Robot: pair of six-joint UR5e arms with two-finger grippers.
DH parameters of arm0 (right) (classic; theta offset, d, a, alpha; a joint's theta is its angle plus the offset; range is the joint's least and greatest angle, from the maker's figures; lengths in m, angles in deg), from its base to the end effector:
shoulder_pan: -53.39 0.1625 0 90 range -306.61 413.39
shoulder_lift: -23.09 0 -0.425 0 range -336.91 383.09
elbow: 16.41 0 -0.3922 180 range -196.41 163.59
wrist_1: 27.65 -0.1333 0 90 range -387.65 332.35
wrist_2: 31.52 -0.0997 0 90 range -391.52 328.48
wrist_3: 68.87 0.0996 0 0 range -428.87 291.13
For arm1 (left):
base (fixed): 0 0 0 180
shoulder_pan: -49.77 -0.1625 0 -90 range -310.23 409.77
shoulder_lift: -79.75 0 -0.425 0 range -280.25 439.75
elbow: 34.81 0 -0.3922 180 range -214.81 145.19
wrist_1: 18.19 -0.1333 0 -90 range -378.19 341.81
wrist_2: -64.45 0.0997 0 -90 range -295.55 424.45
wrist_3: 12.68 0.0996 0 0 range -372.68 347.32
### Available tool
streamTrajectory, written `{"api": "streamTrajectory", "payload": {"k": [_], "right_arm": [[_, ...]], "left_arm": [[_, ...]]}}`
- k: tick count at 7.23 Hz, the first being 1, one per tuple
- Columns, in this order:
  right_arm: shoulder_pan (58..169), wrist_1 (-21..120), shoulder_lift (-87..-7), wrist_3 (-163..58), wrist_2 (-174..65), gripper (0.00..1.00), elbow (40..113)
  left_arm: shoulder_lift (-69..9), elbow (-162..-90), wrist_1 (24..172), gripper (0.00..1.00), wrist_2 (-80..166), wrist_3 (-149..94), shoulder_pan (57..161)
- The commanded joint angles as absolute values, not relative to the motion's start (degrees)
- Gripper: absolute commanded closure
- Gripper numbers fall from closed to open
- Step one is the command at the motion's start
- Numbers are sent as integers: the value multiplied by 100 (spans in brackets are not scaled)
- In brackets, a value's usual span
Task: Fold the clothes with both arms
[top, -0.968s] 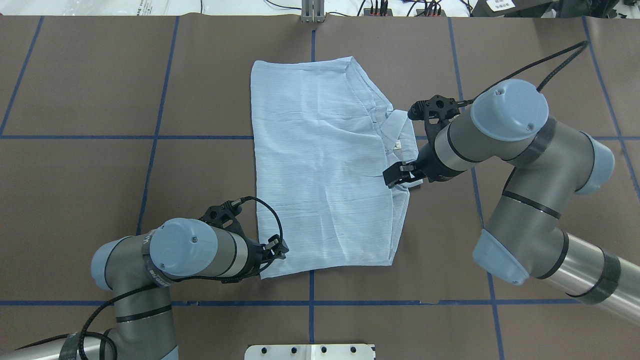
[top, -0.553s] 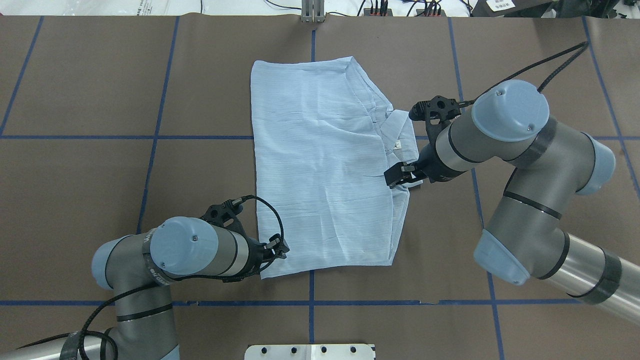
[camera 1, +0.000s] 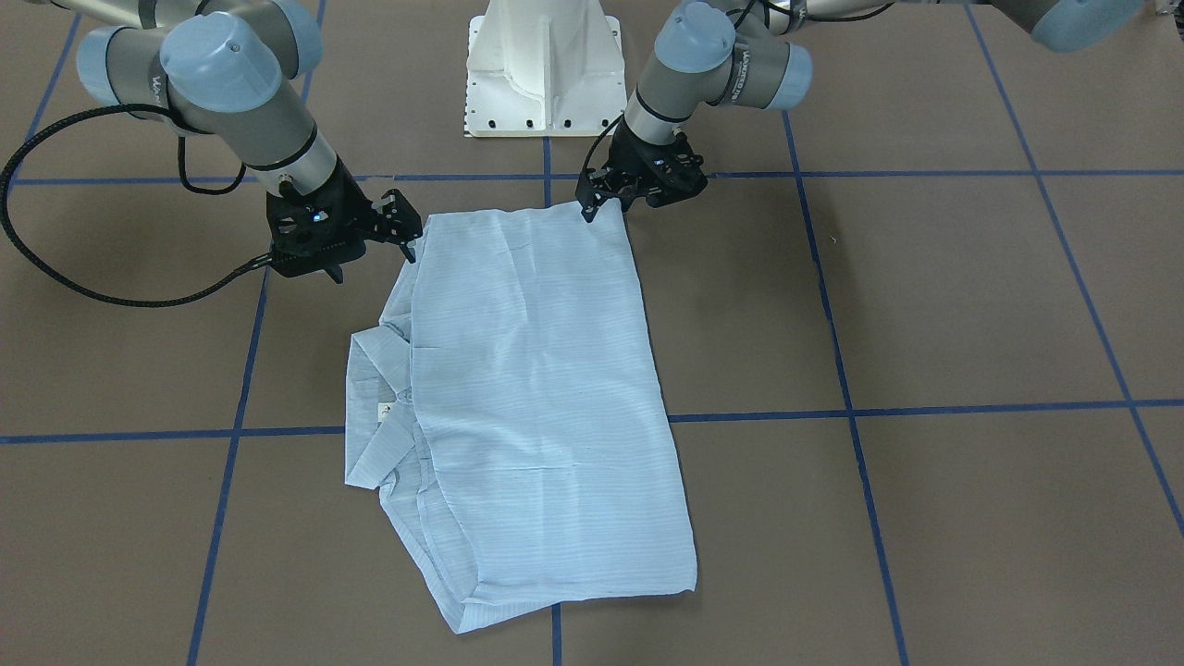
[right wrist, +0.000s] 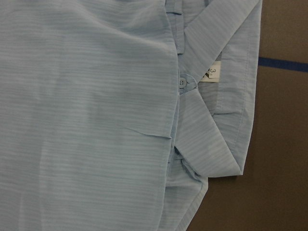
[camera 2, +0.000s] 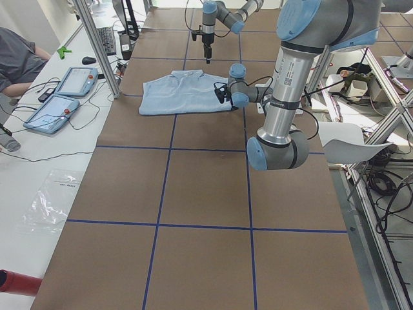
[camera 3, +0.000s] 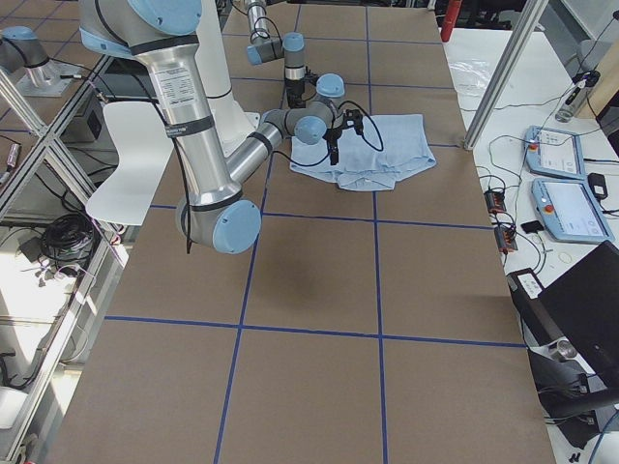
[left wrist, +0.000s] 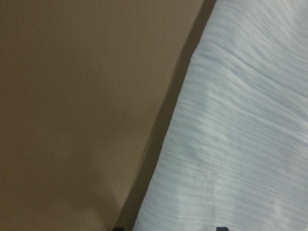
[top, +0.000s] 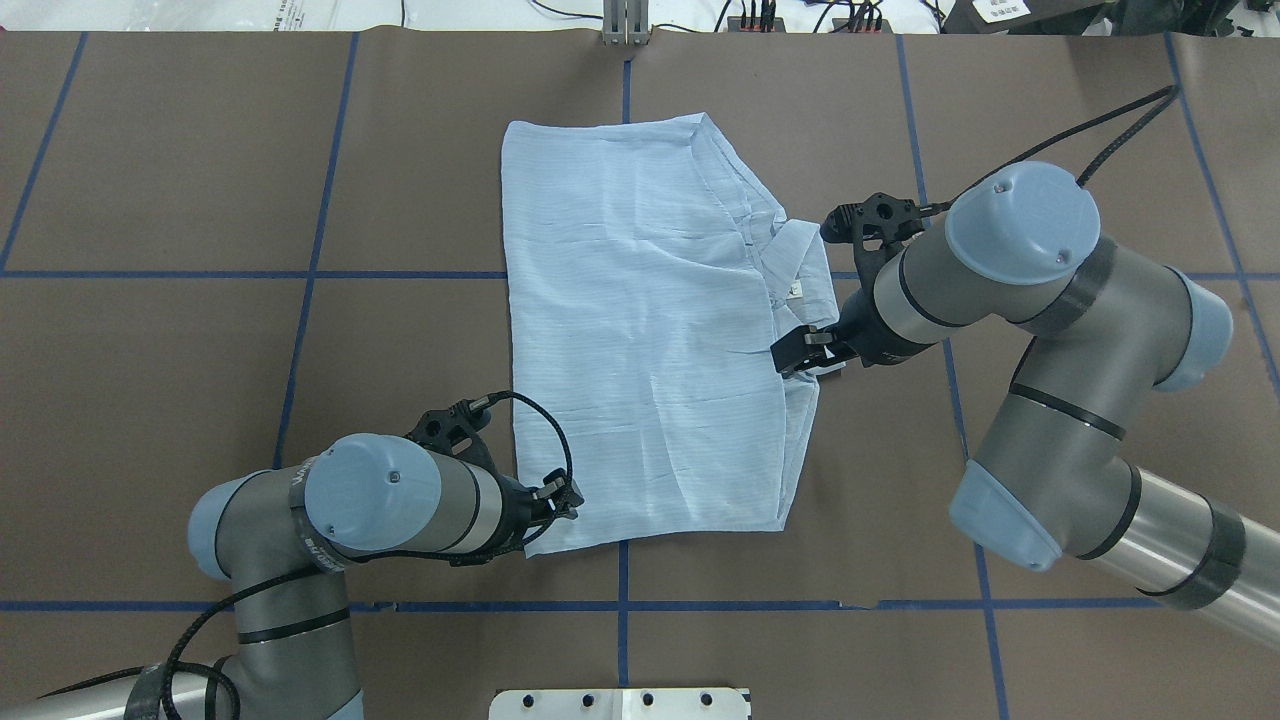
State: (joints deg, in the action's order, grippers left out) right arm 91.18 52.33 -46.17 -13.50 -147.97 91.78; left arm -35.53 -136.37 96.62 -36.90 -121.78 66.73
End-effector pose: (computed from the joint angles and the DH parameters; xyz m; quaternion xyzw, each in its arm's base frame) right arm -0.4104 -0.4308 0.2969 0.0703 -0.4484 -0.0703 0.8883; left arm 0.5682 -0.2921 0.2703 -0.0944 0.5082 -0.2163 0.8282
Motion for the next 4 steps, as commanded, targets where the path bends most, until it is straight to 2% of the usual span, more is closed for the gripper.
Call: {"api": "streamTrajectory", "payload": {"k": [1,2,4], "right_arm": [[9118,5233,-4617,-1350,-14806,0,9178],[9118,5233,-4617,-1350,-14797,0,9178],[9118,5233,-4635,-1350,-14806,0,9196]], "left_arm": [[-3634,-13650,9624,60,-3697,-12184,6673],[-3635,-13650,9554,78,-3697,-12184,6673],[-3635,-13641,9545,94,-3697,-12184,6682]]}}
